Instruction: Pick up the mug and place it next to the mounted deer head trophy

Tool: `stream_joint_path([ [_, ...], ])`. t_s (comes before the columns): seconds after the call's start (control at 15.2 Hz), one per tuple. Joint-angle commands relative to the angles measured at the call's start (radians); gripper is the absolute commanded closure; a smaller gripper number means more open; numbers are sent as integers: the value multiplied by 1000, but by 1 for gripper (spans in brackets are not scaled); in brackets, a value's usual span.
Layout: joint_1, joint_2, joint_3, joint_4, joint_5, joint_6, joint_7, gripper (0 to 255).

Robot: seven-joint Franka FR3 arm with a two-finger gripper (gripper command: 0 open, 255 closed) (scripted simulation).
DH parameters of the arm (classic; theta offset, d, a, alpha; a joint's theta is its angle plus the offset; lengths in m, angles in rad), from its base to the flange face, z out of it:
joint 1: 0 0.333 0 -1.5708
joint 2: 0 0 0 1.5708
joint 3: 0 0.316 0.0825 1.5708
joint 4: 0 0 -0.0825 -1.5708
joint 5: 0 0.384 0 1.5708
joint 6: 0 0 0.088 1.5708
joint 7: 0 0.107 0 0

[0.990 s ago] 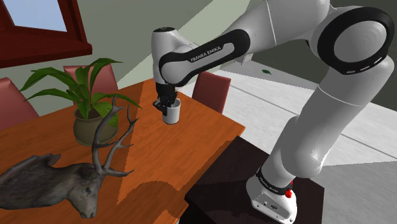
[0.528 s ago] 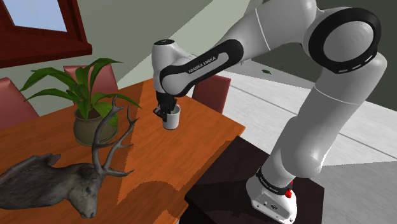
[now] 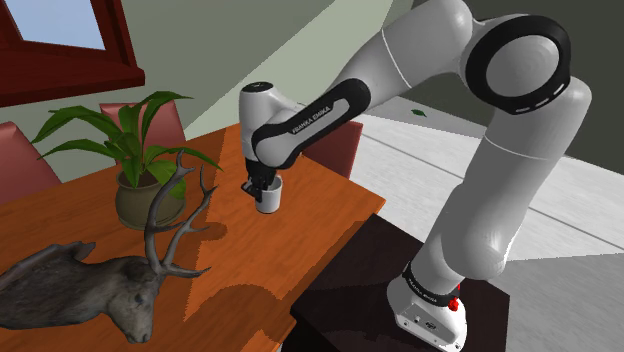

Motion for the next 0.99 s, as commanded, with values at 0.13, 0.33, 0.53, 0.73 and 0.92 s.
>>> stream_joint_path([
  [0.13,0,40,-3,-10,-13,50,10,255],
  [0.33,2,72,-6,-16,-23,87,20,255],
  [0.53,4,105,-9,-21,-35,124,29,255],
  [0.73,6,139,-14,-23,-47,160,40,255],
  [0.92,9,174,-19,-24,-59,195,50,255],
])
